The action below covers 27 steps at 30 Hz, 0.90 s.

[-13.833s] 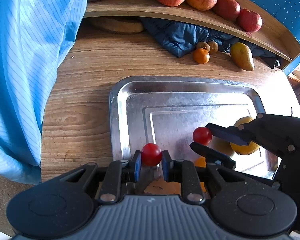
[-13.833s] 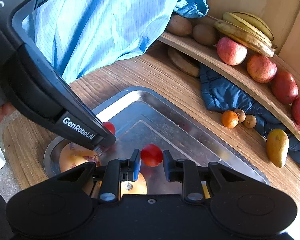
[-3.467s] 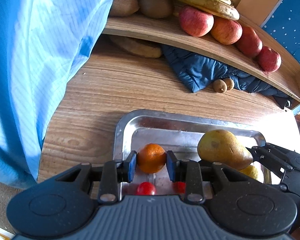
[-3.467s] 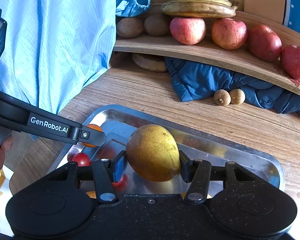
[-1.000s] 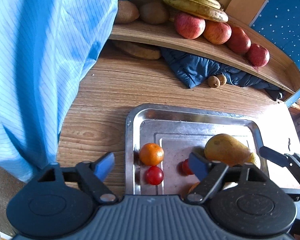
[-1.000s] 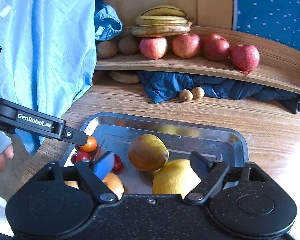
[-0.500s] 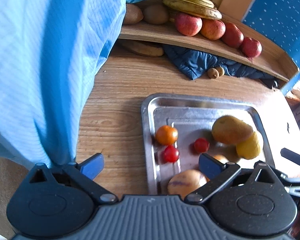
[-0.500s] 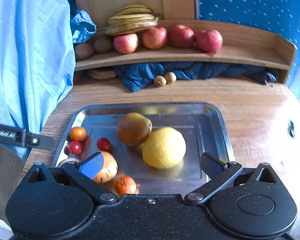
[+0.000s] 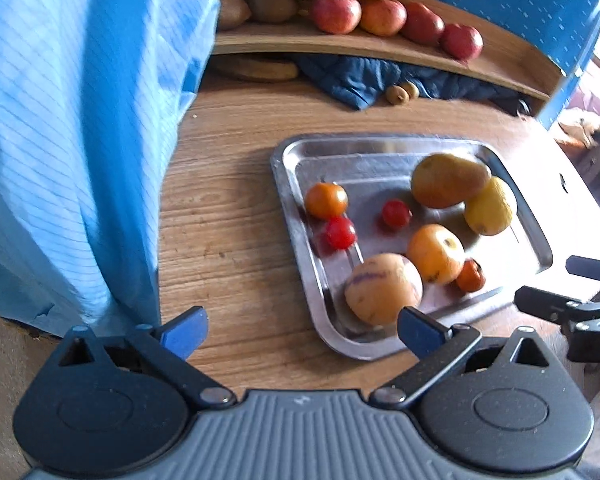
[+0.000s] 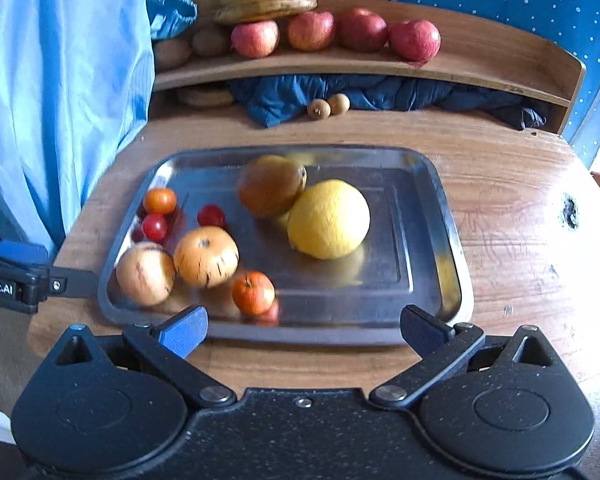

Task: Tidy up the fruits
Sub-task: 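Move both open tools back toward the fruit under the shelf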

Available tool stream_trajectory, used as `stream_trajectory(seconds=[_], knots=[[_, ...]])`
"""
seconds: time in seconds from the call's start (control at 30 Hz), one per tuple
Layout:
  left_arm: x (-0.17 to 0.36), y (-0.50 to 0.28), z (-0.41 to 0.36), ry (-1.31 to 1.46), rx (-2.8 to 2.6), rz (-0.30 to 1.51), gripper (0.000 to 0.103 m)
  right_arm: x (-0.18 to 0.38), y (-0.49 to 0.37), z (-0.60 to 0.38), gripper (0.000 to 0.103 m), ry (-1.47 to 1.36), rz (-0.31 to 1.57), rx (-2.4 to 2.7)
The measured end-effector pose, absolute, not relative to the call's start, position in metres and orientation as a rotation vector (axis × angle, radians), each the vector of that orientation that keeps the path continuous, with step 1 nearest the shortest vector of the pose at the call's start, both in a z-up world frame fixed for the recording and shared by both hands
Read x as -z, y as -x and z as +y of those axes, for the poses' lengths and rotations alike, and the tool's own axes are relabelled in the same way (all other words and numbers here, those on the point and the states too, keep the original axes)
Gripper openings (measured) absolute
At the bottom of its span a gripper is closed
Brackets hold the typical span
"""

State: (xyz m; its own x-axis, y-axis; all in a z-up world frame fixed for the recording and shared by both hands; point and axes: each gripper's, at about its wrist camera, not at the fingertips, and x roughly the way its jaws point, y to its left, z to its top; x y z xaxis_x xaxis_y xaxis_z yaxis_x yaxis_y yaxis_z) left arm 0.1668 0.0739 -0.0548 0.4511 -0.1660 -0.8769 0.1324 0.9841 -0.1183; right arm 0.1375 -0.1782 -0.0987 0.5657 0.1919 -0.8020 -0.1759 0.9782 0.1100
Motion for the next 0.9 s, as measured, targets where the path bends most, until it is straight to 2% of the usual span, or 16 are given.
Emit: stream_trajectory(seconds=[0.43,0.9], knots=[[0.05,-0.172,0.034,-0.123,0.304,1.071,0.103,0.099,-0.16,-0.196,0.102,0.002,0.94,-0.219],[0.042,-0.216,0.009,-0.061,0.255,1.024,0.102,0.095,-0.211,-0.223,0.102,0.04,0.916,-0.244]])
